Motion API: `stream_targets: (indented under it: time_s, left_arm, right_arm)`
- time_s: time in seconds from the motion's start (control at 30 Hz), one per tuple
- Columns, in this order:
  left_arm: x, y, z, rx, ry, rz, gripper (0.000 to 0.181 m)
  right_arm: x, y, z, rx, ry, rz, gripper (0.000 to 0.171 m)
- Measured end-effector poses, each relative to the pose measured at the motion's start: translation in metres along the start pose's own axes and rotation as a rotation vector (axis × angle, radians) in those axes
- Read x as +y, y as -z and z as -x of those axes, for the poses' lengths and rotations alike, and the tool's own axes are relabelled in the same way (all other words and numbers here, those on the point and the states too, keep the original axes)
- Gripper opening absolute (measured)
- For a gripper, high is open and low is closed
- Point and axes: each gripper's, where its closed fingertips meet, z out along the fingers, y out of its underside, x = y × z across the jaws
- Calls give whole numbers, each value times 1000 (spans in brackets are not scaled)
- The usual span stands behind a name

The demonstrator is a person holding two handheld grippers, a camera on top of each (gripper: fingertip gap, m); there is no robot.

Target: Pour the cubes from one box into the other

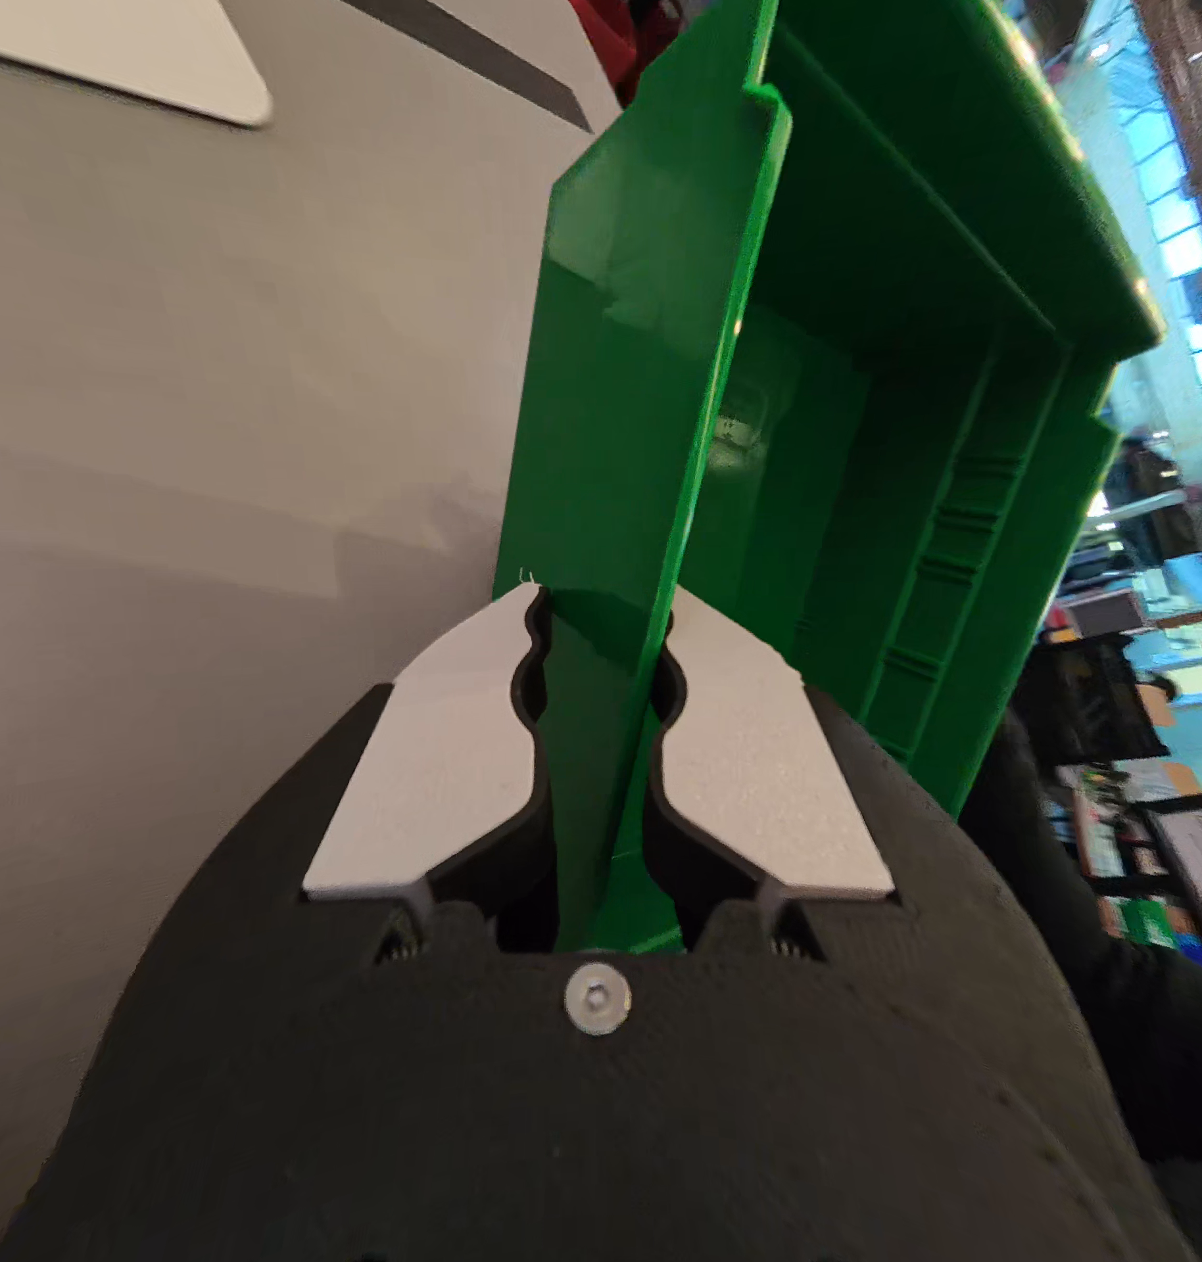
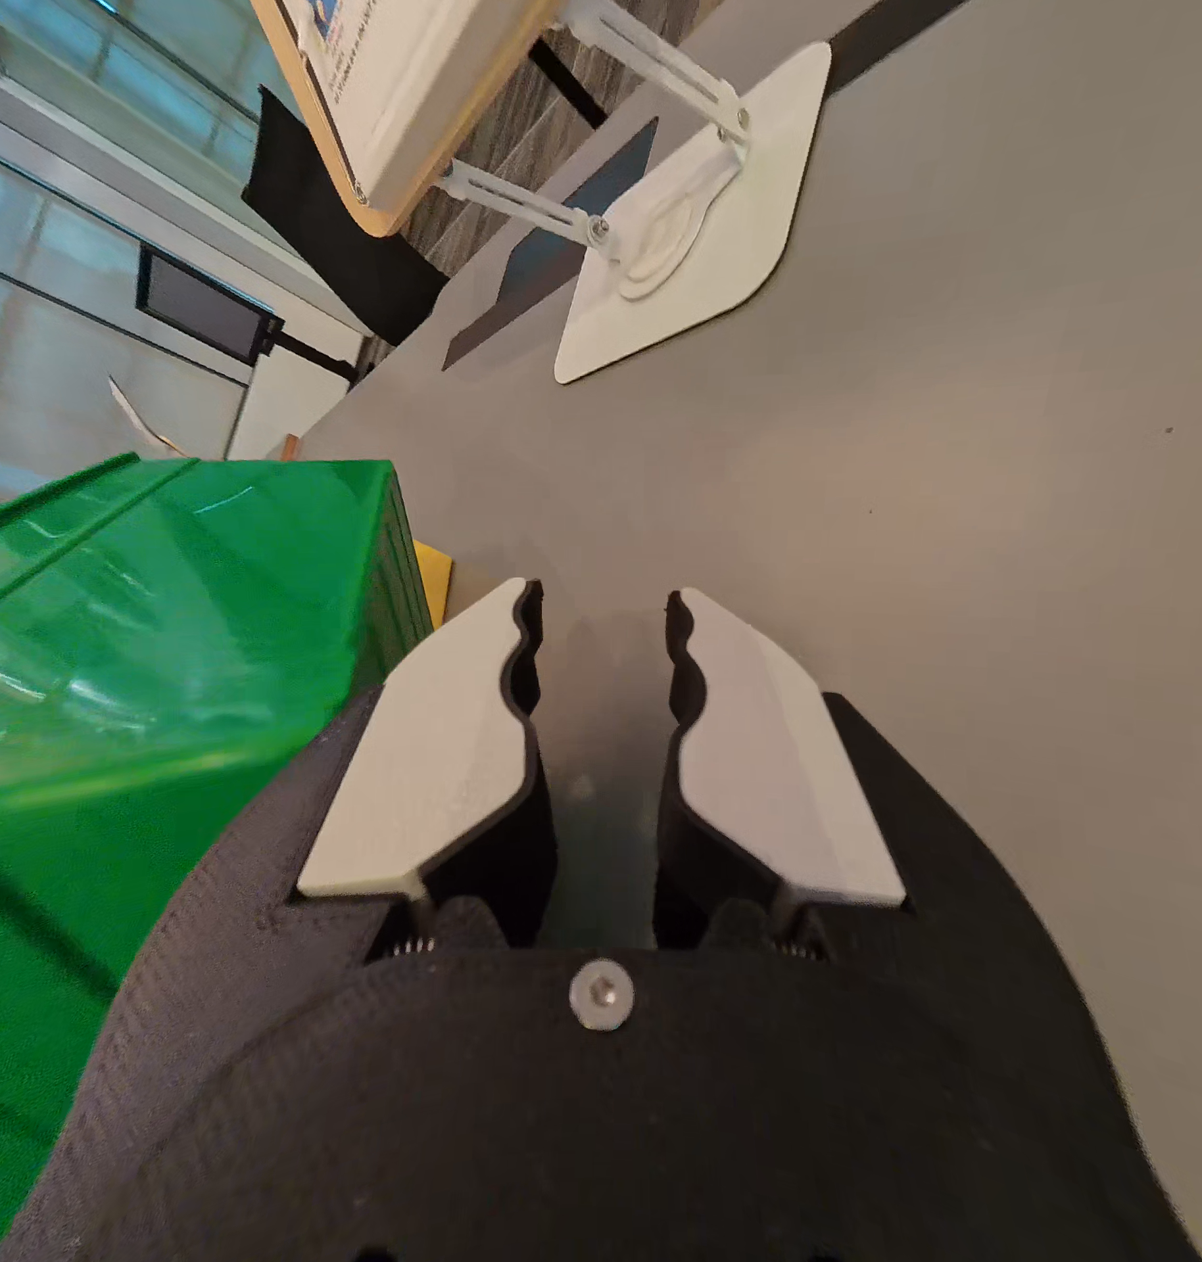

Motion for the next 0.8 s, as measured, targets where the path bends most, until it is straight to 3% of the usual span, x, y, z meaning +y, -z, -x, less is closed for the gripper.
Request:
stream_targets:
  time_s: [0.23, 0.5, 0.6, 0.63, 0.7, 0.8]
  left_arm:
    - [10, -11, -9, 73, 109, 0, 33]
    - [10, -12, 10, 55, 181, -16, 44]
    - [18, -17, 21, 41, 224, 2, 46]
    - [14, -15, 22, 56, 243, -29, 32]
    - [10, -11, 19, 67, 228, -38, 28]
    - [0, -5, 10, 78, 186, -51, 34]
  right_arm:
    - [14, -1, -43, 151, -47, 80, 25]
    - [-30, 38, -21, 126, 61, -159, 31]
    - [-22, 27, -15, 86, 53, -105, 37]
    - [-18, 22, -14, 75, 45, -86, 37]
    - [-7, 11, -17, 83, 38, -25, 37]
    - [1, 3, -19, 112, 57, 23, 38]
